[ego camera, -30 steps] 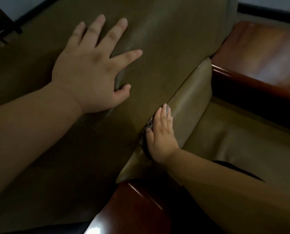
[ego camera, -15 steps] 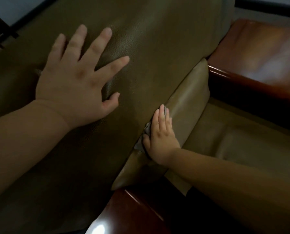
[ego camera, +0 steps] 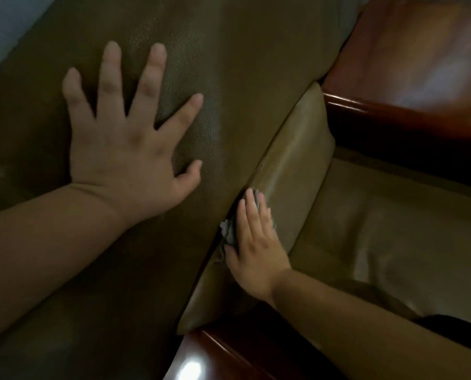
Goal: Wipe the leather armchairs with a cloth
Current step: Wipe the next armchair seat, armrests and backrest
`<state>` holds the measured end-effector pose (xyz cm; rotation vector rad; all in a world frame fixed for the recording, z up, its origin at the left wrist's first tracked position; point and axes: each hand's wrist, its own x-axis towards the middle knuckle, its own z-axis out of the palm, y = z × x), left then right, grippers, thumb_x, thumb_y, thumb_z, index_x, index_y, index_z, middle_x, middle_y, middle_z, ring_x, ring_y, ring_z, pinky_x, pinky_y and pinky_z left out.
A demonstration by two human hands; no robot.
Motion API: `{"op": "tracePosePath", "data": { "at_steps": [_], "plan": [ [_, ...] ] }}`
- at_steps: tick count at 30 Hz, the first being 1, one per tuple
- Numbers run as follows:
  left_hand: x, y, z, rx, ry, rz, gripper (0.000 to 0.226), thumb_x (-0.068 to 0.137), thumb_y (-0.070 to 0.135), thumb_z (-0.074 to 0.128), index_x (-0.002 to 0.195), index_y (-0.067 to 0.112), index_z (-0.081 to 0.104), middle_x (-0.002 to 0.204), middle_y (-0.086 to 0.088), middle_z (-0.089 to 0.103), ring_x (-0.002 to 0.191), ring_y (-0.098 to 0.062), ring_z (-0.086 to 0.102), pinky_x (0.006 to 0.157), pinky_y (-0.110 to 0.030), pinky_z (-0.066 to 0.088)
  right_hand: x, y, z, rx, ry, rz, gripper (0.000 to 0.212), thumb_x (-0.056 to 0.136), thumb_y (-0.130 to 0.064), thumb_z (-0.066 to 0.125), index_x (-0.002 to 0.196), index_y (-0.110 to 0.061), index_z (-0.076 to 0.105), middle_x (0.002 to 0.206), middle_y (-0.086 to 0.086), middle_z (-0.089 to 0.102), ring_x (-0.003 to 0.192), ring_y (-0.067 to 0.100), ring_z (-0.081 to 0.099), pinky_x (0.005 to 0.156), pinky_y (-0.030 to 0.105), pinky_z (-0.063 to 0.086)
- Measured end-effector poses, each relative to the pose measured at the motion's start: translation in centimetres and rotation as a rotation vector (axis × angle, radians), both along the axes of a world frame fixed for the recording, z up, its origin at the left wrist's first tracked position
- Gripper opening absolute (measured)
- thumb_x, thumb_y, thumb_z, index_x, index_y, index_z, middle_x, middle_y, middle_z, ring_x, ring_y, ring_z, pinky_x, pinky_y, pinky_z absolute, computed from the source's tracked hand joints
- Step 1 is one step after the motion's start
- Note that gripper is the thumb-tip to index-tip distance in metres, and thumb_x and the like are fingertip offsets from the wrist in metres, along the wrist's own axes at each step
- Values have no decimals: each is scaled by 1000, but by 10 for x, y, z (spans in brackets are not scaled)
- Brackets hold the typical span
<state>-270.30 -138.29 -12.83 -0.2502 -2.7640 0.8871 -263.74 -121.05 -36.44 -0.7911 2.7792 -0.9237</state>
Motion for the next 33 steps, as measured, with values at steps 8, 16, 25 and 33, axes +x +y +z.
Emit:
{"op": "tracePosePath", "data": {
  "at_steps": [8, 16, 25, 33],
  "plan": [
    [-10, -9, -13, 19, 35, -49, 87, 85, 69, 36, 165, 36, 29, 177, -13, -4, 154, -57, 5, 111, -83, 22, -133, 37, 14, -18, -165, -285, 84, 104, -56, 36, 165, -13, -4, 173, 4, -16, 157, 30, -21, 130, 50, 1],
    [-12, -20, -25, 59, 32, -56, 92, 84, 70, 38, 168, 42, 14, 177, -11, -10, 153, -60, 17, 110, -81, 26, -38, -2, 1, -107, -41, -145, 77, 104, -52, 32, 166, -18, 5, 175, 1, -4, 160, 26, -15, 128, 52, 10],
    [-8, -5, -15, -22, 56, -20, 85, 85, 68, 39, 164, 39, 29, 176, -16, 0, 154, -56, 9, 109, -82, 23, -115, 14, 20, -46, -72, -245, 81, 102, -54, 25, 165, -8, 4, 173, 12, -7, 159, 33, -14, 129, 54, 5],
    [-11, -6, -15, -95, 56, -6, 90, 82, 71, 44, 164, 37, 32, 176, -19, -1, 154, -57, 7, 115, -79, 10, -102, 23, -2, 20, 111, -107, 78, 102, -53, 27, 164, -7, 15, 173, 13, 8, 160, 34, -1, 128, 49, 8]
  ]
}}
